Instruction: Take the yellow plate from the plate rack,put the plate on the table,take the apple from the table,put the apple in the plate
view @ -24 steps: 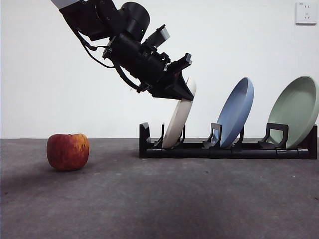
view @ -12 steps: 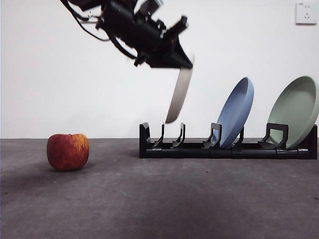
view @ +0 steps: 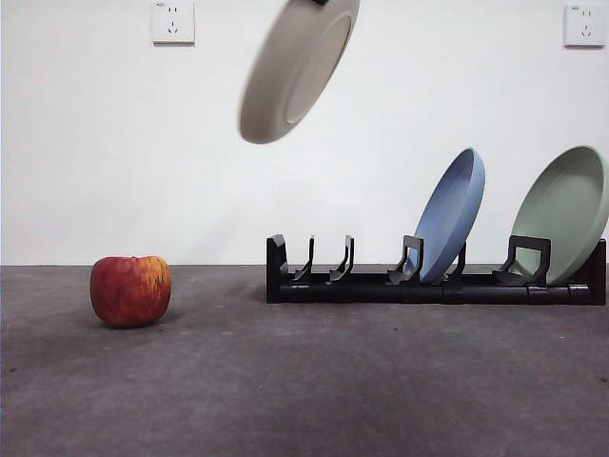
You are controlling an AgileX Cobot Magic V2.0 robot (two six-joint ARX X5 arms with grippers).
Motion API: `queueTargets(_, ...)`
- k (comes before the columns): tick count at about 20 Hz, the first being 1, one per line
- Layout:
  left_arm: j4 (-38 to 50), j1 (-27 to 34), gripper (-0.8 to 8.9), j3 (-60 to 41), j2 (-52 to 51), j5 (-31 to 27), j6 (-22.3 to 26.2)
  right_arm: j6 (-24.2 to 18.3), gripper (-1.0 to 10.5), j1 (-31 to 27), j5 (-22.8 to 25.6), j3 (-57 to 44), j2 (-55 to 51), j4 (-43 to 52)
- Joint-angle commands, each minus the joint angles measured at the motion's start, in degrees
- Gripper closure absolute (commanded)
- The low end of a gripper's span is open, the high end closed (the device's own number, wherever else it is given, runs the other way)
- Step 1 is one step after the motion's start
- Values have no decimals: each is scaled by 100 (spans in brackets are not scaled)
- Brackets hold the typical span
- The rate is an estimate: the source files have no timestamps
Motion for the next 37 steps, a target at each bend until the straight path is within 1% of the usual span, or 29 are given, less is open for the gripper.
queueTargets(1, -745, -470, 820, 0, -4, -669, 719, -17, 410, 2, -83, 20, -2, 24)
queueTargets(2, -1064, -734, 820, -2, 26, -1045, 763, -17, 410, 2, -153, 20, -2, 22)
queueTargets(5, -1569, -1373, 819, -4, 297, -1545, 765, -17, 410, 2, -254, 17, -2, 24)
queueTargets(8, -1899, -1915, 819, -15, 754, -2302, 796, -17, 410, 2, -302, 17, -2, 20)
queueTargets(11, -1985, -2214, 819, -17, 1237, -2487, 789, -13, 410, 2, -367, 20, -2, 17)
queueTargets(15, -1884, -2450, 819, -164, 1731, -2728, 568, -15, 410, 2, -365, 17, -2, 20)
queueTargets(19, -1412, -2468, 819, -894, 1803, -2769, 343, -17, 410, 2, -365, 17, -2, 22)
queueTargets(21, -1246, -2496, 819, -1274, 1803, -3189, 254, -17, 410, 2, -365, 17, -2, 28)
queueTargets(22, -1167, -2546, 819, -1410, 1803, -3272, 251, -17, 410, 2, -363, 20, -2, 37)
queueTargets(28, -310, -2874, 819, -2074, 1803, -3217, -111, -15, 410, 2, -363, 17, 72, 59)
queueTargets(31, -173, -2874, 820, -2210, 1805, -3209, -461, -15, 410, 2, -365, 17, 175, 55)
queueTargets(33, -177, -2796, 817, -2218, 1805, -3123, -542, -13, 410, 2, -365, 17, 192, 57)
queueTargets(34, -181, -2730, 813, -2218, 1805, -2973, -599, -11, 410, 2, -367, 20, 219, 57)
queueTargets(35, -203, -2656, 802, -2218, 1808, -2734, -621, -11, 410, 2, -367, 20, 219, 46)
queueTargets(37, -240, -2531, 682, -2218, 1823, -2463, -629, -11, 410, 2, -367, 20, 219, 35)
